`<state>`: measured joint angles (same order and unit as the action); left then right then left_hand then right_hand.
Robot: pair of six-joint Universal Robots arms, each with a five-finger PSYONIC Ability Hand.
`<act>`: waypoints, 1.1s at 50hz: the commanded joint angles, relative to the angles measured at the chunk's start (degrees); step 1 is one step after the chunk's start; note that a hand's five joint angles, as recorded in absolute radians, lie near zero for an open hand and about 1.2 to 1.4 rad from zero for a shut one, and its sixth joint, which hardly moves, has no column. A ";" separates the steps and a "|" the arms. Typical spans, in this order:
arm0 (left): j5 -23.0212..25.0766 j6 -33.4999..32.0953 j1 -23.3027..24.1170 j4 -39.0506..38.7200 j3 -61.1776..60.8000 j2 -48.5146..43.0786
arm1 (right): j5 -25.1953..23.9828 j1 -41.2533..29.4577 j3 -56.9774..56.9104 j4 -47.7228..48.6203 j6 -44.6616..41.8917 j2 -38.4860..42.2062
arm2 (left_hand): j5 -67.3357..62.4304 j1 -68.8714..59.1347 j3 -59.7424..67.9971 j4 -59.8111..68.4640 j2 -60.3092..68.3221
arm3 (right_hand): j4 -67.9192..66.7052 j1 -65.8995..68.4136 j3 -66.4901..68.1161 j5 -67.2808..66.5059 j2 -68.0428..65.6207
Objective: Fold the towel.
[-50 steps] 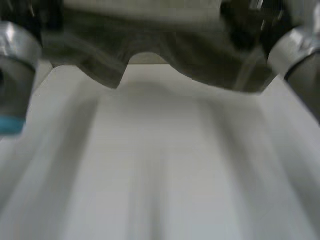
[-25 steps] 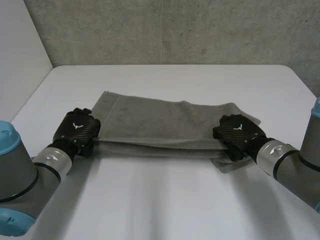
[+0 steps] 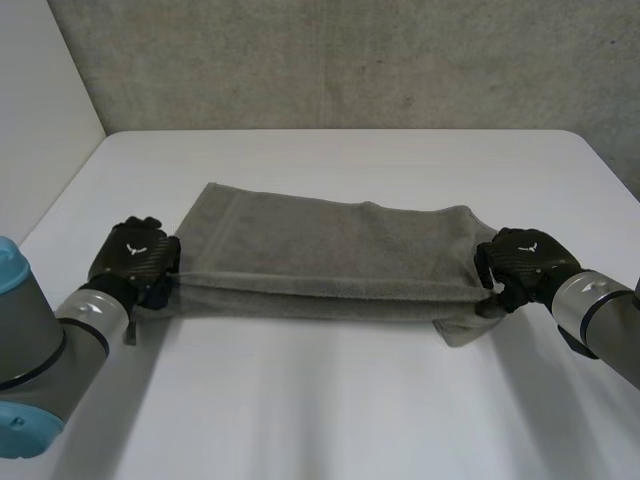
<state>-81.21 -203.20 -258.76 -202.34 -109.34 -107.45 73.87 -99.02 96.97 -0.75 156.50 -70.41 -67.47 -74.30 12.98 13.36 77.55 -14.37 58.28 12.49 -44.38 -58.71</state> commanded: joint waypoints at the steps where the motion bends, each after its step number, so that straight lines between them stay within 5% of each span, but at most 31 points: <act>1: 0.08 0.00 -1.22 0.37 -0.17 1.19 | -4.26 -0.21 -0.20 -5.22 0.12 0.01 | -2.39 -5.56 -2.98 -3.36 2.30 | 4.37 21.72 -2.49 -25.62 -21.29; 5: 0.17 0.00 -1.31 0.37 -0.43 1.71 | -11.44 0.32 -1.95 -14.85 -3.55 -0.08 | -2.39 -5.56 -2.98 -3.36 2.30 | 4.37 21.72 -2.49 -25.62 -21.29; 7: 0.26 0.00 -1.22 0.45 -0.52 1.89 | -13.13 0.49 -2.75 -19.11 -5.95 0.01 | -2.39 -5.56 -2.98 -3.36 2.30 | 4.37 10.67 -2.49 -14.58 -10.25; 8: 0.35 0.00 -1.22 0.45 -0.69 2.06 | -14.61 1.36 -3.36 -23.29 -8.64 0.10 | -2.39 -5.56 -2.98 -3.36 2.30 | 4.37 -16.47 -2.49 12.57 16.89; 9: 0.35 0.00 -1.22 0.45 -0.69 2.07 | -15.67 3.46 -3.62 -27.42 -11.54 0.10 | -2.39 -5.56 -2.98 -3.36 2.30 | 4.37 -22.90 -2.49 19.00 23.32; 15: 0.35 0.00 -1.22 0.54 -0.70 2.33 | -16.04 6.56 -4.85 -30.19 -16.14 0.01 | -2.22 -5.39 -2.98 -3.36 2.13 | 4.37 -37.56 -2.49 33.66 37.99; 27: 0.35 0.00 -1.31 0.63 -0.78 2.33 | -18.23 6.82 -5.12 -27.37 -12.80 0.10 | -1.38 -4.55 -2.98 -3.36 1.29 | 4.37 -44.33 -2.49 40.43 44.75; 33: 0.43 -0.52 -1.40 1.24 -0.87 2.85 | -21.05 6.91 -4.86 -29.39 -13.42 0.19 | -1.21 -4.38 -2.98 -3.36 1.12 | 4.37 -34.41 -2.49 30.51 34.83; 35: 0.43 -0.79 -1.48 1.60 -0.87 3.03 | -23.23 7.08 -5.47 -31.84 -13.68 0.10 | -1.21 -4.38 -2.98 -3.36 1.12 | 4.37 8.62 -2.49 -12.52 -8.20; 42: 0.52 -1.05 -2.19 2.12 -0.87 4.09 | -25.61 7.17 -5.56 -33.00 -13.07 1.23 | -1.55 -4.72 -2.98 -3.36 1.46 | 4.37 21.72 -2.49 -25.62 -21.29; 44: 0.52 -1.05 -2.27 2.21 -0.87 4.35 | -25.79 7.00 -5.56 -33.08 -12.71 1.86 | -1.55 -4.72 -2.98 -3.36 1.46 | 4.37 8.49 -2.49 -12.39 -8.07; 45: 0.52 -1.05 -2.28 2.21 -0.87 4.35 | -25.88 6.65 -5.56 -33.26 -12.63 2.20 | -1.55 -4.72 -2.98 -3.36 1.46 | 4.37 -29.98 -2.49 26.08 30.40; 46: 0.52 -1.05 -2.62 2.21 -0.87 4.70 | -25.97 6.47 -5.39 -33.26 -12.54 2.29 | -1.55 -4.72 -2.98 -3.36 1.46 | 4.37 -41.19 -2.49 37.29 41.61; 55: 0.52 -1.05 -5.35 2.30 -0.26 5.84 | -25.88 6.03 -5.47 -25.72 -4.55 1.16 | -1.71 -4.88 -2.98 -3.36 1.63 | 4.37 -38.45 -2.49 34.54 38.87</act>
<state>-80.71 -204.27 -262.52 -200.08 -110.02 -102.10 47.25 -92.66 91.42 -32.17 146.56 -68.16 -67.87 -74.44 12.98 13.36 77.56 -14.37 24.13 12.49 -13.17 -24.11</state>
